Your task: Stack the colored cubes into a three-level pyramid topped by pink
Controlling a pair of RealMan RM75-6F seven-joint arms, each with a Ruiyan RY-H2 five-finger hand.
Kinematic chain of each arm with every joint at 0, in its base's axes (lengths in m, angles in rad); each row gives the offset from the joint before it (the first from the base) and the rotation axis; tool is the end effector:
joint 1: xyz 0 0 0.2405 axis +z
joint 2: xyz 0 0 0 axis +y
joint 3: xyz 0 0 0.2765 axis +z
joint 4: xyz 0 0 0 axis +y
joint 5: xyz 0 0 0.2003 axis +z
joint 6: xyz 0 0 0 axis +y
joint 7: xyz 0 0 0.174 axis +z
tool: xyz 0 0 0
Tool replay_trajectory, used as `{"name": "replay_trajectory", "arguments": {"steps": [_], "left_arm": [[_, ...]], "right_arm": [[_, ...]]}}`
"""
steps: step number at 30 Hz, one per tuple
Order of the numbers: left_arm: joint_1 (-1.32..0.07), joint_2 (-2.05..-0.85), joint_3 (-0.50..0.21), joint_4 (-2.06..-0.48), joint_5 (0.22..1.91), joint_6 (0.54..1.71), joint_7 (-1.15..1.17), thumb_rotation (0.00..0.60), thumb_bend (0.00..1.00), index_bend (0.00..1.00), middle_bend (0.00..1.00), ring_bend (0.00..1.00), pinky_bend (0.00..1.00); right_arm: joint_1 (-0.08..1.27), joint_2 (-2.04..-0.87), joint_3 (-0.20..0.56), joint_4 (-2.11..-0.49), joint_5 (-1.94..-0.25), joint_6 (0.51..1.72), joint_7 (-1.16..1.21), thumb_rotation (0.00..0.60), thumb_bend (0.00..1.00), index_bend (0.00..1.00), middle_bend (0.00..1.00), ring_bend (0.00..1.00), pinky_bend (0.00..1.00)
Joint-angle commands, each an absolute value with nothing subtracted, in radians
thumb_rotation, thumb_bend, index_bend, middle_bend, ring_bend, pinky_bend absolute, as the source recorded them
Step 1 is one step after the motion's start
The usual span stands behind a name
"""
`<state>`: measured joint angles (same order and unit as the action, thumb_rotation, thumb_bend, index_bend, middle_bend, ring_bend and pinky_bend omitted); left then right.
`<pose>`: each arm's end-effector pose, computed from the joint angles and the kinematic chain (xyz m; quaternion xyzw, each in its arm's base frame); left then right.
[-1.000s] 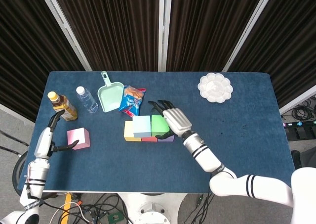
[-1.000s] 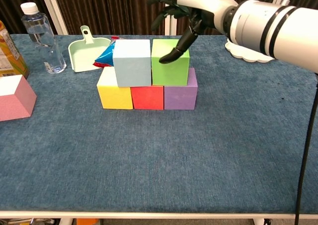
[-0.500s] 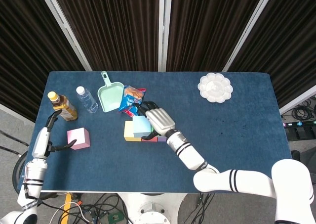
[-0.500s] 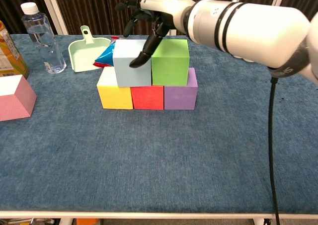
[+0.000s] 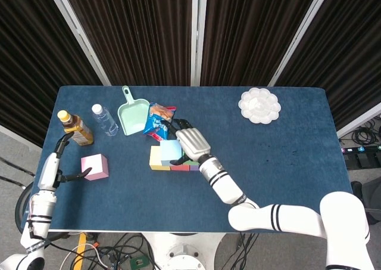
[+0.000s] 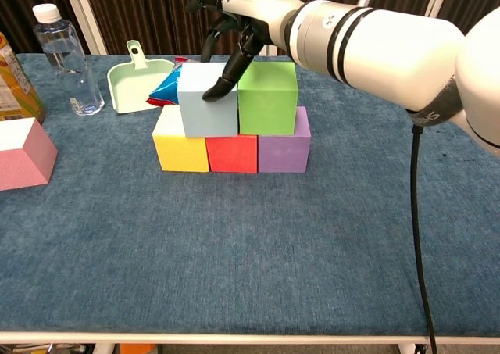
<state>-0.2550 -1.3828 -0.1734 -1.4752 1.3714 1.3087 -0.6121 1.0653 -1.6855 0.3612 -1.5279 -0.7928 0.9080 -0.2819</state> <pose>-0.3030 0.2896 0.0974 -0.4138 -0.5868 -0.5798 0.3850 0.0018 -0.4066 -0.0509 0.6976 -0.4717 0.4624 0.2775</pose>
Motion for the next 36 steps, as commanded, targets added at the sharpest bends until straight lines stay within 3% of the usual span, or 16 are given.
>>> {"name": "replay_trajectory", "arguments": {"steps": [1,9,36], "left_arm": [[-0.254,-1.382,-0.173,-1.476,1.372,1.309,-0.612,0.6,0.11,0.09,0.05,0.0,0.11],[-0.254,-1.383,-0.171,-1.472,1.373,1.308,-0.615,0.6,0.11,0.09,0.05,0.0,0.11],[-0.255,-1.386,-0.172,-1.467,1.369,1.302,-0.613,0.6,0.11,0.09,0.05,0.0,0.11]], "right_arm": [[1.062,-1.692,0.361,-1.523,-0.802,0.919,-0.275,0.6,0.05,0.0,0.46,0.02,0.0],[1.054,-1.704,0.369,-1.518,-0.827,0.946,-0.259,0.6,0.08,0.0,0.51,0.04,0.0],[1.055,-1.709,0.357,-1.503,-0.83,0.939,-0.288,0.6,0.1,0.0,0.51,0.04,0.0]]}}
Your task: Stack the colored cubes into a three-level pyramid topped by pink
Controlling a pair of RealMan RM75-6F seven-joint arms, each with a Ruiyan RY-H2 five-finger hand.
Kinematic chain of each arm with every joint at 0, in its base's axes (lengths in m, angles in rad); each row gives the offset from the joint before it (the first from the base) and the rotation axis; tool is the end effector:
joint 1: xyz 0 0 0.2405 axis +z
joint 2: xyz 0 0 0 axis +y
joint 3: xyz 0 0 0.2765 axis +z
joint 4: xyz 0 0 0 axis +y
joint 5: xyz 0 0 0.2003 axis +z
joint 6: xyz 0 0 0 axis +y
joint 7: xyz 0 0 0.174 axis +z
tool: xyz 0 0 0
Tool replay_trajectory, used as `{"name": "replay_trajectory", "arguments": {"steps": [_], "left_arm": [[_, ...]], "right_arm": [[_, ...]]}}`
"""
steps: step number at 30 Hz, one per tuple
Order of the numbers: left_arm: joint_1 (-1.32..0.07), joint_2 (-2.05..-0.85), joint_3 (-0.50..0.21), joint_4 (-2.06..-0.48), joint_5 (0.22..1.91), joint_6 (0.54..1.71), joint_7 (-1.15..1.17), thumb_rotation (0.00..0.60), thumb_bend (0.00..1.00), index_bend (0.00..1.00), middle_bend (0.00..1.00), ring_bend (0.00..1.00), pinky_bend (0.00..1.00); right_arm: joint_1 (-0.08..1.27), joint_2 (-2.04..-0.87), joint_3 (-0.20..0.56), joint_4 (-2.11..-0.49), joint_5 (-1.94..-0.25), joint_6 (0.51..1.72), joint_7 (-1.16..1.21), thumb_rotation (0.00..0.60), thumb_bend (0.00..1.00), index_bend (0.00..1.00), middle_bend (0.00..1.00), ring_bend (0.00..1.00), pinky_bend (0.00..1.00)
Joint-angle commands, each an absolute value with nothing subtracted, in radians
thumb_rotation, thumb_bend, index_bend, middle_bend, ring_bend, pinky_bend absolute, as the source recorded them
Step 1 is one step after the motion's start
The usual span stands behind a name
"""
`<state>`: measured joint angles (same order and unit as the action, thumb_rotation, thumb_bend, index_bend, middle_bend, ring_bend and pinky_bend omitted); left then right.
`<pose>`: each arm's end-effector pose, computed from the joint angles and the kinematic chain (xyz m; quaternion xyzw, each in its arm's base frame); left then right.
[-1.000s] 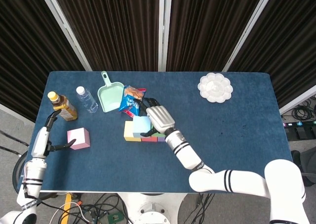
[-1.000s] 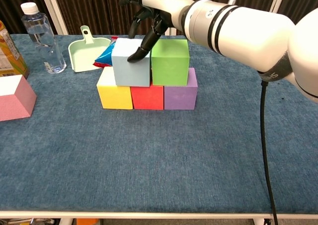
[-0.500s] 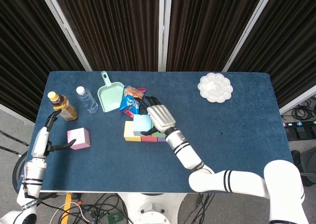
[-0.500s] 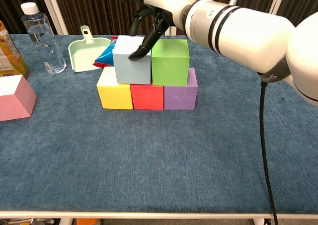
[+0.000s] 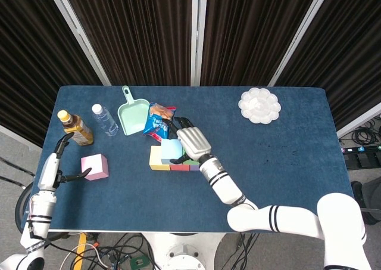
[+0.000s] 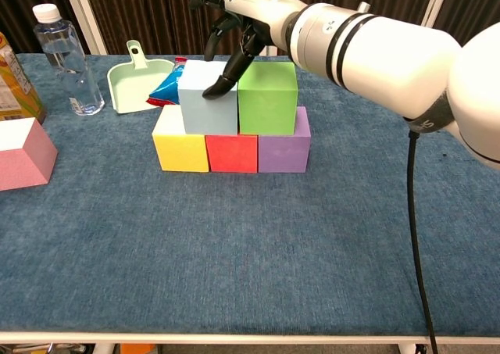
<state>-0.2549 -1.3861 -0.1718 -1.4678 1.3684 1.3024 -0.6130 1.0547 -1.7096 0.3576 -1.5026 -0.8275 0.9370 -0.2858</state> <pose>-0.3051 0.2895 0.0956 -0.4140 -0.5892 -0.5763 0.3864 -0.0008 -0.4074 -0.0527 0.6946 -0.4604 0.4709 0.2895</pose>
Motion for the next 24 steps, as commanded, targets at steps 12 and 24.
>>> {"name": "replay_trajectory", "arguments": {"steps": [12,24], "left_arm": [[-0.253,-1.387,-0.171,-1.463,1.367,1.301,-0.617,0.6,0.11,0.09,0.05,0.0,0.11],[-0.253,-1.385,-0.172,-1.464,1.367,1.3,-0.621,0.6,0.11,0.09,0.05,0.0,0.11]], "right_arm": [[1.054,-1.713,0.354,-1.497,-0.83,0.931,-0.289,0.6,0.1,0.0,0.51,0.04,0.0],[1.05,-1.692,0.354,-1.509,-0.834,0.898,-0.264,0.6,0.04,0.0,0.33,0.02,0.0]]}}
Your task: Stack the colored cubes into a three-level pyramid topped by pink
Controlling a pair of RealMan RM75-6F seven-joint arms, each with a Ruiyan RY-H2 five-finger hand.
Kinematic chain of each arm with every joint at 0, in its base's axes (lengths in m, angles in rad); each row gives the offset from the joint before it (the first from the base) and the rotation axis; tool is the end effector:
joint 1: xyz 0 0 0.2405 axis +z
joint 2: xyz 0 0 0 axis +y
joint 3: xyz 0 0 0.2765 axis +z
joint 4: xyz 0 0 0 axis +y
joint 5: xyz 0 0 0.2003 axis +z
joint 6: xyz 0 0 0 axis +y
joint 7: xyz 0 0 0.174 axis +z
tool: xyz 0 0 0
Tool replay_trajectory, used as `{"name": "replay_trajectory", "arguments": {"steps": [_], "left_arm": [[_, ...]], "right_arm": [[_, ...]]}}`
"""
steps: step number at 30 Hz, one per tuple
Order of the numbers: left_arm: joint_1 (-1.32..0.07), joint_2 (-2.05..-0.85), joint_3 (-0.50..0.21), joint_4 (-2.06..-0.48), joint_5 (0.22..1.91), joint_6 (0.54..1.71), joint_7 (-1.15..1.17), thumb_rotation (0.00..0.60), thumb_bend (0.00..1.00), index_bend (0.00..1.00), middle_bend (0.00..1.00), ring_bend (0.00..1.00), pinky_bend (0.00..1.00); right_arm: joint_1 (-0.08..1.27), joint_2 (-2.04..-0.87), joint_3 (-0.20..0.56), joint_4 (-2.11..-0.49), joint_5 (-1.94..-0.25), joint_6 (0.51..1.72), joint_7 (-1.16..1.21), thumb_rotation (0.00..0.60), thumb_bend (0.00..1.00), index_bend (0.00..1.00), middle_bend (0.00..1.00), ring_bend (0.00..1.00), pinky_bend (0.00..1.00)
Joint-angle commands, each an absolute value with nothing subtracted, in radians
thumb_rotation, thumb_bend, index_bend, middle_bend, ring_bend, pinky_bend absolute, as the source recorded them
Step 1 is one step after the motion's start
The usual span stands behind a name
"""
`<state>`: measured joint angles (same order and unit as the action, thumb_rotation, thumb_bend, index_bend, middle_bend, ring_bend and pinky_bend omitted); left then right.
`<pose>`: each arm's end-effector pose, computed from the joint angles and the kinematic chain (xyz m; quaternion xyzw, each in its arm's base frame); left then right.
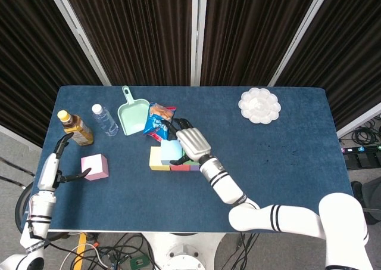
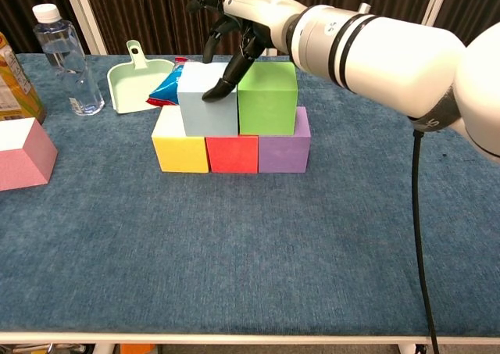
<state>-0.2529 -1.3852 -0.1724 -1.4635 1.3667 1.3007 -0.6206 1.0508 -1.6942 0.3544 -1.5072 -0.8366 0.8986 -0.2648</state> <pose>-0.3071 0.2893 0.0963 -0.4115 -0.5906 -0.5762 0.3870 -0.0024 -0.4061 -0.0536 0.7019 -0.4643 0.4637 0.2769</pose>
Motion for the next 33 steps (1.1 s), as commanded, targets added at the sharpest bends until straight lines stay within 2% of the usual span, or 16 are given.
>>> {"name": "replay_trajectory", "arguments": {"steps": [1,12,20,26,33], "left_arm": [[-0.253,-1.384,-0.172,-1.464,1.367,1.3,-0.62,0.6,0.11,0.09,0.05,0.0,0.11],[-0.257,-1.384,-0.173,-1.475,1.369,1.298,-0.603,0.6,0.11,0.09,0.05,0.0,0.11],[-0.27,-1.395,-0.173,-1.482,1.364,1.283,-0.574,0.6,0.11,0.09,0.05,0.0,0.11],[-0.278,-1.405,-0.172,-1.49,1.361,1.275,-0.546,0.6,0.11,0.09,0.05,0.0,0.11],[-0.278,-1.412,-0.166,-1.493,1.356,1.271,-0.528,0.6,0.11,0.09,0.05,0.0,0.11]], "right_arm": [[1.05,-1.691,0.355,-1.512,-0.833,0.898,-0.263,0.6,0.03,0.0,0.32,0.02,0.0],[1.027,-1.664,0.366,-1.559,-0.864,0.92,-0.223,0.6,0.02,0.0,0.27,0.0,0.0],[0.959,-1.543,0.351,-1.669,-0.942,0.957,-0.191,0.6,0.0,0.0,0.23,0.0,0.0],[0.916,-1.442,0.305,-1.693,-0.922,0.916,-0.191,0.6,0.0,0.0,0.2,0.0,0.0],[0.915,-1.423,0.282,-1.657,-0.921,0.835,-0.14,0.6,0.0,0.0,0.21,0.0,0.0]]}}
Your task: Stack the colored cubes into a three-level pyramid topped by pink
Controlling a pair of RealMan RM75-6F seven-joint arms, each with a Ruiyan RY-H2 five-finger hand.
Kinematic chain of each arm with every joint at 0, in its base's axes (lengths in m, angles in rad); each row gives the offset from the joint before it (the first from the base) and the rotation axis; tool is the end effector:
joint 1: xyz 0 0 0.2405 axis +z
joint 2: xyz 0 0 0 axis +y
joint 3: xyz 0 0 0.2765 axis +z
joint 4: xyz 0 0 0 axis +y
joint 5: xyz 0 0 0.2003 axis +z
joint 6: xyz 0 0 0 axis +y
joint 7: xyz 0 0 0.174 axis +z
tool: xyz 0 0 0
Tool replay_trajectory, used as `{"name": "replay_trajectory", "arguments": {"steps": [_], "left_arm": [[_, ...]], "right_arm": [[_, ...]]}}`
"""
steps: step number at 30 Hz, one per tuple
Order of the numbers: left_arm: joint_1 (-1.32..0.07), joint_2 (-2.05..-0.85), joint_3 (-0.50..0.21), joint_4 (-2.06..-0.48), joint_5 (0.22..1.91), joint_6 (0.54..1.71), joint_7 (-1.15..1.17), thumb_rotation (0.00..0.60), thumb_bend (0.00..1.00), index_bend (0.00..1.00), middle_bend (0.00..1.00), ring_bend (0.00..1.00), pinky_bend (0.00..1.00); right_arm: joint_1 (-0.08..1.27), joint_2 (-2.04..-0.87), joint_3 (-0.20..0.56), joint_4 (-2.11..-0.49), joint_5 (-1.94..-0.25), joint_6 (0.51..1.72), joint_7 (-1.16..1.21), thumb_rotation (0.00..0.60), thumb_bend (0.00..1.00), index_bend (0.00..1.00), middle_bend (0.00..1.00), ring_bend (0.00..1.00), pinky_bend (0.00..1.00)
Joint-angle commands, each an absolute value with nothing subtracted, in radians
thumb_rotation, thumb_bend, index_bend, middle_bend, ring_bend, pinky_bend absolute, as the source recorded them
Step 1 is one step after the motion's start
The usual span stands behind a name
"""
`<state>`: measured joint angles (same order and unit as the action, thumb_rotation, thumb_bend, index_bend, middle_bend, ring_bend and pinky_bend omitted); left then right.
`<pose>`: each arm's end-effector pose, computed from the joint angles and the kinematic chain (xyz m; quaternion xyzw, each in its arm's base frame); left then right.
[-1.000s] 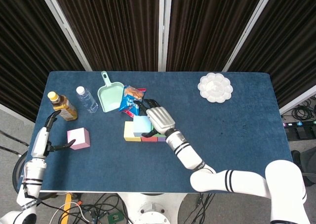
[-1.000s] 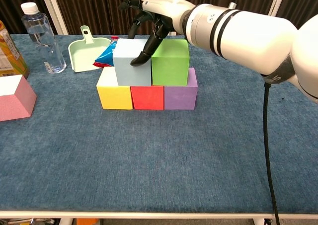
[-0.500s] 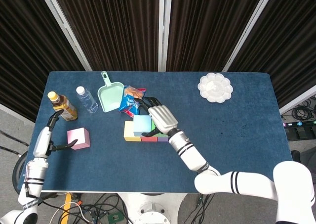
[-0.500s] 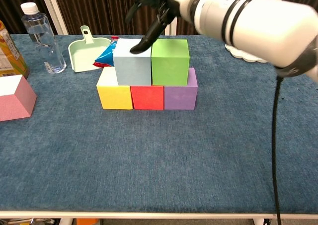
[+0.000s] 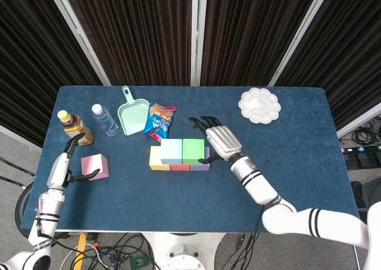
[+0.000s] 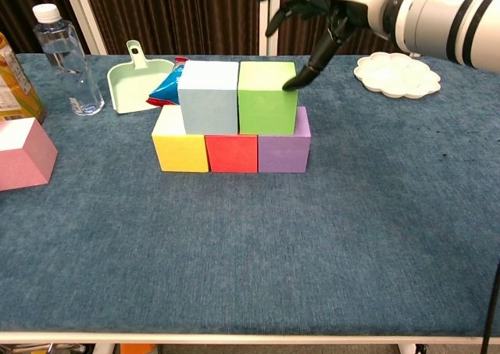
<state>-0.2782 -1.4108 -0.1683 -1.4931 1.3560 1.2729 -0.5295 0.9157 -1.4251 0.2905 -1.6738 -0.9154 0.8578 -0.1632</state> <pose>-0.2924 0.2933 0.0789 -0.4358 -0.5913 -0.5594 0.3841 -0.0677 -0.4030 0.0131 0.7042 -0.4706 0.4383 0.3007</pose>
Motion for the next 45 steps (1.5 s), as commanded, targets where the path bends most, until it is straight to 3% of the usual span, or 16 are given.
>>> {"name": "replay_trajectory", "arguments": {"steps": [1,27,45], "left_arm": [[-0.277,-1.411,-0.164,-1.492,1.356,1.271,-0.527,0.6,0.11,0.09,0.05,0.0,0.11],[-0.244,-1.415,-0.133,-1.414,1.401,1.307,-0.59,0.6,0.11,0.09,0.05,0.0,0.11],[-0.283,-1.42,-0.156,-1.466,1.399,1.303,-0.448,0.6,0.11,0.09,0.05,0.0,0.11]], "right_arm": [[0.916,-1.426,0.282,-1.651,-0.925,0.83,-0.132,0.6,0.0,0.0,0.22,0.0,0.0],[0.919,-1.488,0.282,-1.581,-0.96,0.845,-0.085,0.6,0.1,0.0,0.44,0.0,0.0],[0.914,-1.487,0.281,-1.579,-0.981,0.837,-0.064,0.6,0.1,0.0,0.45,0.0,0.0]]}}
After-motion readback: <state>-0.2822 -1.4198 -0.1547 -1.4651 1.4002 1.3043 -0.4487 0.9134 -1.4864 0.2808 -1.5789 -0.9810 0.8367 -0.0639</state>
